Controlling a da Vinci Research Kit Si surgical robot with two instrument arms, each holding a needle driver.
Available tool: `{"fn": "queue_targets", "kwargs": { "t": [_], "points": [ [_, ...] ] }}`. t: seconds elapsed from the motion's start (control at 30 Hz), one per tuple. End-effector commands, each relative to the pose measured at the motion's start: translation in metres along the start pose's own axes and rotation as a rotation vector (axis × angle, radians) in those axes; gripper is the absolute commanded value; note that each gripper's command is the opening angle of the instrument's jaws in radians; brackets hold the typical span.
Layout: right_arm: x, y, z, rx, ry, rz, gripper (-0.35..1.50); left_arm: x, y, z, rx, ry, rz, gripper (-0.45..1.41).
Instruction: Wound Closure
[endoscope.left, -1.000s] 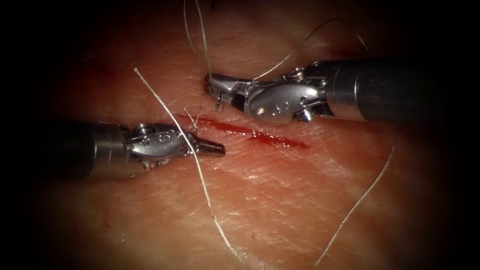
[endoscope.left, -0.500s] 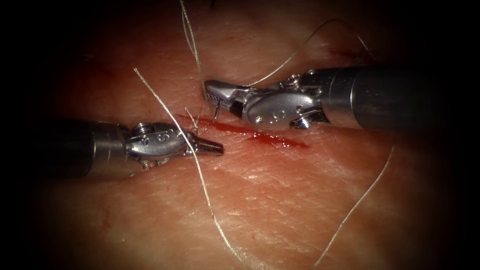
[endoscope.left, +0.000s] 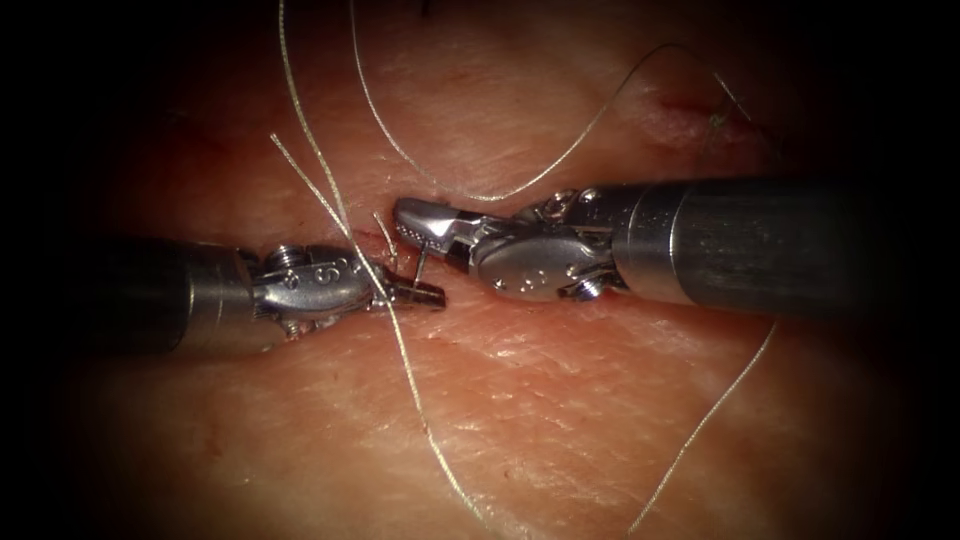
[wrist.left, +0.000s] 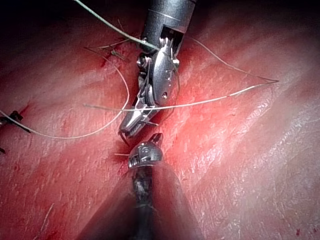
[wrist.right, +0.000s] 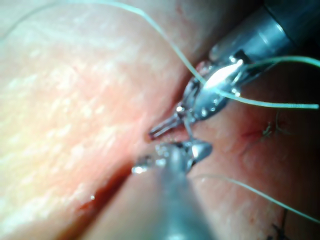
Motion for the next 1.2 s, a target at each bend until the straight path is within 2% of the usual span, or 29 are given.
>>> {"fn": "queue_targets", "kwargs": {
  "t": [0.03,0.23,0.6,0.97,1.2],
  "points": [
    [0.0,-0.0014,0.0007,0.001,0.003,-0.004,-0.35,-0.0003,0.0,0.0008,-0.003,0.0,-0.001,-0.11],
    [0.0007,-0.0037,0.0004,0.001,0.008,-0.007,-0.35,-0.0009,-0.0006,0.0011,-0.001,0.0,-0.008,-0.13],
    [0.003,-0.0049,-0.0001,-0.007,0.021,-0.02,-0.35,-0.0011,-0.0009,0.0008,-0.003,-0.001,-0.005,-0.13],
    [0.0034,-0.0052,-0.0002,-0.007,0.029,-0.023,-0.35,-0.0013,-0.001,0.0005,-0.002,-0.004,-0.004,-0.13],
    [0.0032,-0.0039,-0.0002,-0.015,0.034,-0.004,-0.35,-0.0013,-0.001,0.0005,-0.002,-0.007,-0.004,-0.13]
  ]
}}
